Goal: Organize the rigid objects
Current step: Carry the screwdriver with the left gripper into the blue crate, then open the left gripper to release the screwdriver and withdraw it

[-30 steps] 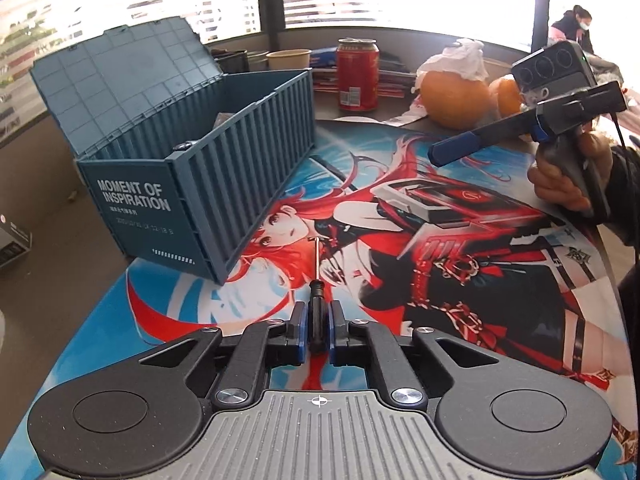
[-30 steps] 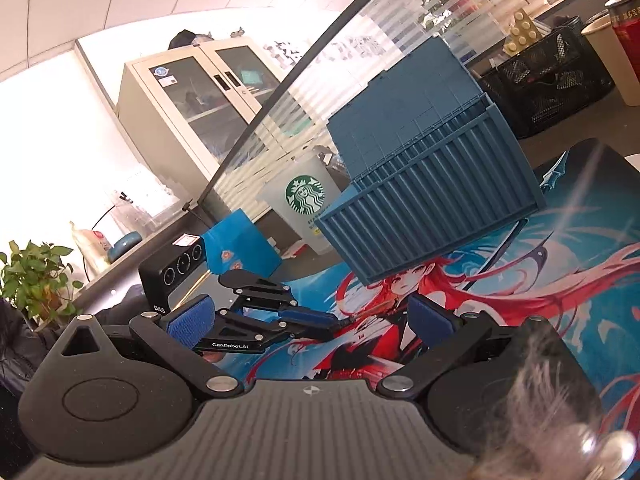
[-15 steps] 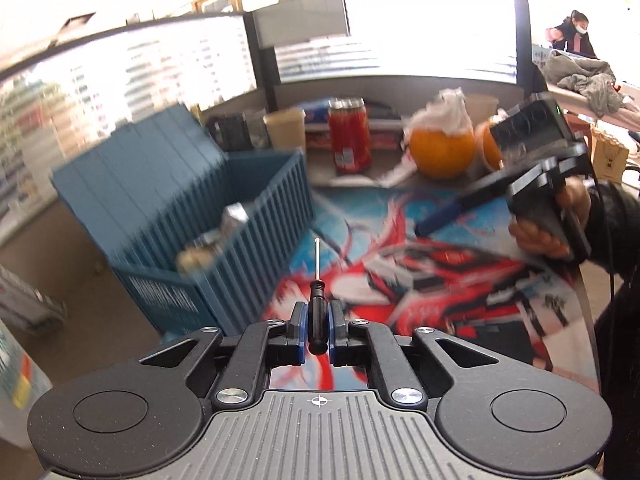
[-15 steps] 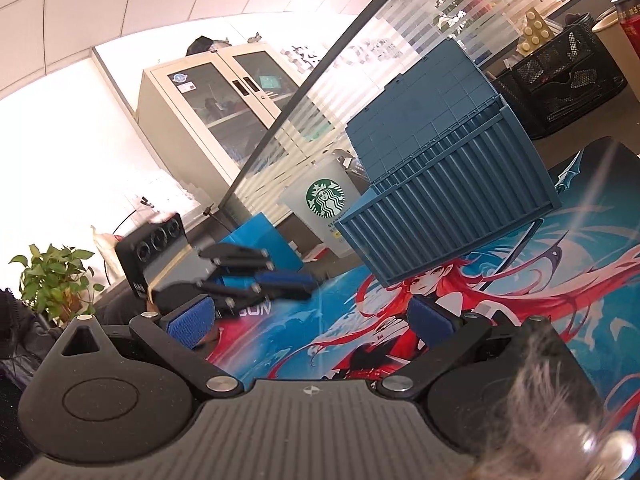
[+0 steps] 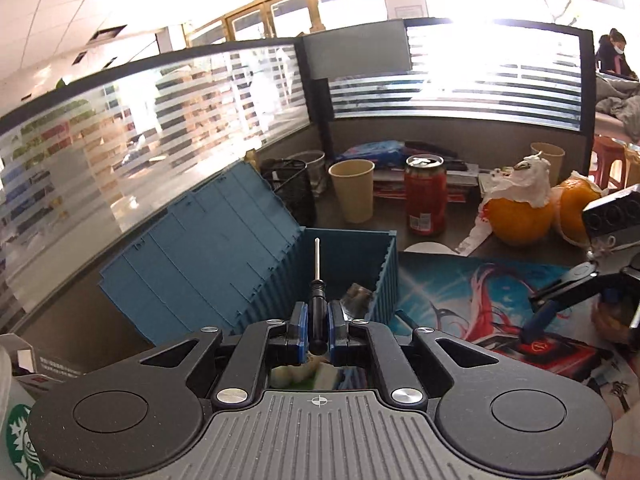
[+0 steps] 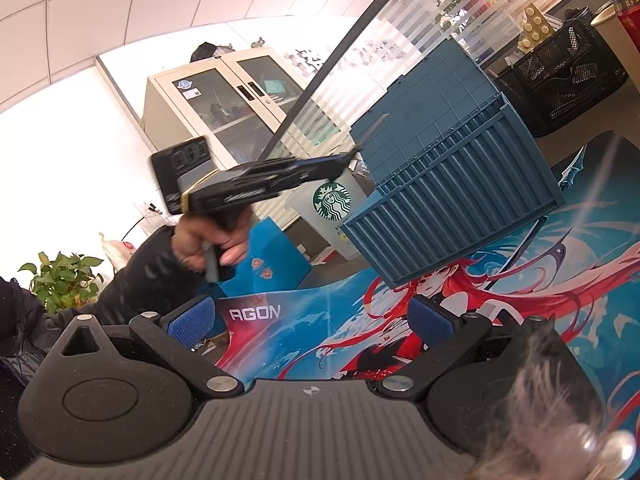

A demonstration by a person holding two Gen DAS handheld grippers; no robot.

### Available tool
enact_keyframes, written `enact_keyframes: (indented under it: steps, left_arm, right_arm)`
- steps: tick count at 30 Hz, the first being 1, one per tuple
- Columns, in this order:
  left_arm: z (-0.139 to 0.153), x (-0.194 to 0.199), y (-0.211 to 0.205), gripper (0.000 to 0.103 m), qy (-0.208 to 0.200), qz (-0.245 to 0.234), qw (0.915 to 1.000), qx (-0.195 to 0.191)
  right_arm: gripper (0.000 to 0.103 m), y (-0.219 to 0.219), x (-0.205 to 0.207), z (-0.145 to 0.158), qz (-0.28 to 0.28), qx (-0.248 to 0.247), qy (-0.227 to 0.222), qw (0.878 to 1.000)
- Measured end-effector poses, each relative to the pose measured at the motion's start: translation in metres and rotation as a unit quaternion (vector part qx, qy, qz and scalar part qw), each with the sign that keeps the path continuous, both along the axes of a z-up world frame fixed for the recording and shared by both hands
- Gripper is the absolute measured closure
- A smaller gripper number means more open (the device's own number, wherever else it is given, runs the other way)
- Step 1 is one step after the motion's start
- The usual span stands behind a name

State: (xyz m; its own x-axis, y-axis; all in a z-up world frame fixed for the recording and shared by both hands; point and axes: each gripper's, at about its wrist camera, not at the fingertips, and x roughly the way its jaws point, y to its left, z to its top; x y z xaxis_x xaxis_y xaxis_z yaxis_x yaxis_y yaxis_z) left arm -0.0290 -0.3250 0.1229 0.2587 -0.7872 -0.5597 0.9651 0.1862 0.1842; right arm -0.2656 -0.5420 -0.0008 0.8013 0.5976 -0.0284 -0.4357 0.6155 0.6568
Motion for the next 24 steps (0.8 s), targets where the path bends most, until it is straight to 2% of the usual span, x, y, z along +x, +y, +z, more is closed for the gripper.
enact_keyframes:
  steps: [10, 14, 24]
  left_arm:
    - [-0.037, 0.032, -0.047, 0.095, 0.040, 0.014, 0.9980, 0.047]
    - [-0.044, 0.046, -0.051, 0.095, 0.062, 0.027, 0.9963, 0.053]
    - [-0.048, 0.050, -0.059, 0.094, 0.072, 0.031, 0.9940, 0.077]
  right_arm:
    - [0.000, -0.003, -0.001, -0.001, 0.004, 0.007, -0.001, 1.000]
    - [0.000, -0.002, 0.000, -0.001, 0.007, 0.003, 0.003, 1.000]
    - [0.000, -0.001, 0.000, -0.001, 0.008, 0.000, 0.008, 1.000]
